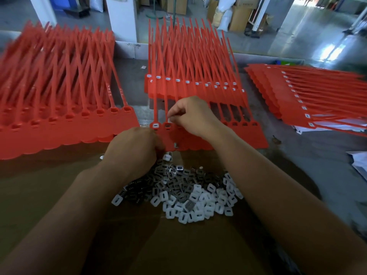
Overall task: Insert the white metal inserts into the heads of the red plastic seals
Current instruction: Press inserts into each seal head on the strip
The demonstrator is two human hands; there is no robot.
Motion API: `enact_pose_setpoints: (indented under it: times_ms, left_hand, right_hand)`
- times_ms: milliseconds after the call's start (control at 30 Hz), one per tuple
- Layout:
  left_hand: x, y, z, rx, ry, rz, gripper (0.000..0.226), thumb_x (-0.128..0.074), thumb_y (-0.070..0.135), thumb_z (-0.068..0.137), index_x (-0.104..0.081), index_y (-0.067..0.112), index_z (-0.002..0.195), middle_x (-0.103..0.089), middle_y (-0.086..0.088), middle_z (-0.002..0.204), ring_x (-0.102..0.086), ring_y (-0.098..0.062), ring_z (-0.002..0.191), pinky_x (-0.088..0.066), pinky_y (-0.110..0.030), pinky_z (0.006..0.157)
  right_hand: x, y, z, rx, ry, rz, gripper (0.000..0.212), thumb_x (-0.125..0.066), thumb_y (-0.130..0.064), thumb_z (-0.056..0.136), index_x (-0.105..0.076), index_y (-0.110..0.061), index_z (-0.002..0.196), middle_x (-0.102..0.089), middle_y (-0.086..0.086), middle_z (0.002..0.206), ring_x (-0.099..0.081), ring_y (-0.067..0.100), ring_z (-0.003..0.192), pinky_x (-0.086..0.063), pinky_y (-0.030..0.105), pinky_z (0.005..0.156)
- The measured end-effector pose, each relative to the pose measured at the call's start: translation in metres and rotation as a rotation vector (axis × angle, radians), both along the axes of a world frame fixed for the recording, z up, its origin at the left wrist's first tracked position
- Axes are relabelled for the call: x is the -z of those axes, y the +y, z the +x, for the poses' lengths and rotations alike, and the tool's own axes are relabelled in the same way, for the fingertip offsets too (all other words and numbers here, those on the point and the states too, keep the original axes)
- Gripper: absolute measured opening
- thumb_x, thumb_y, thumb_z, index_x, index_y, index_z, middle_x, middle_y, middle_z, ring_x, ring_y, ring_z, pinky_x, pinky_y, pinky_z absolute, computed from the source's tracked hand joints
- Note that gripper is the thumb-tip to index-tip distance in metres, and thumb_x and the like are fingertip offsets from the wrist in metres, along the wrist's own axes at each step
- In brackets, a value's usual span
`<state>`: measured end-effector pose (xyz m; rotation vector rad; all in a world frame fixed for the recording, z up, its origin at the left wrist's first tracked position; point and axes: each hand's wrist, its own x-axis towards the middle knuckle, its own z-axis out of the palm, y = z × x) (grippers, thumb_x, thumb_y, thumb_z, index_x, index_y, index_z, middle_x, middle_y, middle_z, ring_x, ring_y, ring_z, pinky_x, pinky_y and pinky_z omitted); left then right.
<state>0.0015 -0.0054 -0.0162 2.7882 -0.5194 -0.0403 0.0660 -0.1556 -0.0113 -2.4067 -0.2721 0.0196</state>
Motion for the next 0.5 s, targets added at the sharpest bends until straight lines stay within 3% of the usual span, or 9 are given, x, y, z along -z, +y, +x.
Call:
enact_pose_setpoints:
  times_ms: [300,433,500]
  left_hand:
    - [0.0,0.0,0.001,0.02,0.004,0.043,0.04,-0.049,0.006,0.08,-0.068,0.029,0.106,-0.062,0.002,0.116,-0.057,-0.021,0.104,-0.046,-0.037,0.087]
    - [0.0,0.0,0.0,0.018,-0.003,0.052,0.04,-0.049,0.006,0.08,-0.069,0.028,0.106,-0.063,0.002,0.115,-0.058,-0.021,0.103,-0.047,-0.037,0.087]
    - [-0.001,0.0,0.0,0.017,-0.002,0.046,0.039,-0.049,0.006,0.08,-0.069,0.028,0.105,-0.063,0.002,0.115,-0.058,-0.021,0.102,-0.047,-0.038,0.087]
  right_hand:
    - [0.005,0.012,0.007,-0.023,0.017,-0.182,0.01,-0.066,-0.016,0.083,-0.074,-0.016,0.089,-0.069,-0.001,0.1,-0.061,0.014,0.095,-0.048,0.028,0.083]
    - [0.007,0.014,0.007,0.007,-0.009,-0.154,0.007,-0.068,-0.012,0.079,-0.069,-0.019,0.082,-0.067,-0.002,0.093,-0.061,0.015,0.093,-0.049,0.03,0.081]
    - [0.008,0.014,0.009,0.05,0.016,-0.105,0.019,-0.072,-0.011,0.076,-0.058,-0.023,0.072,-0.06,-0.008,0.079,-0.06,0.016,0.09,-0.049,0.032,0.079]
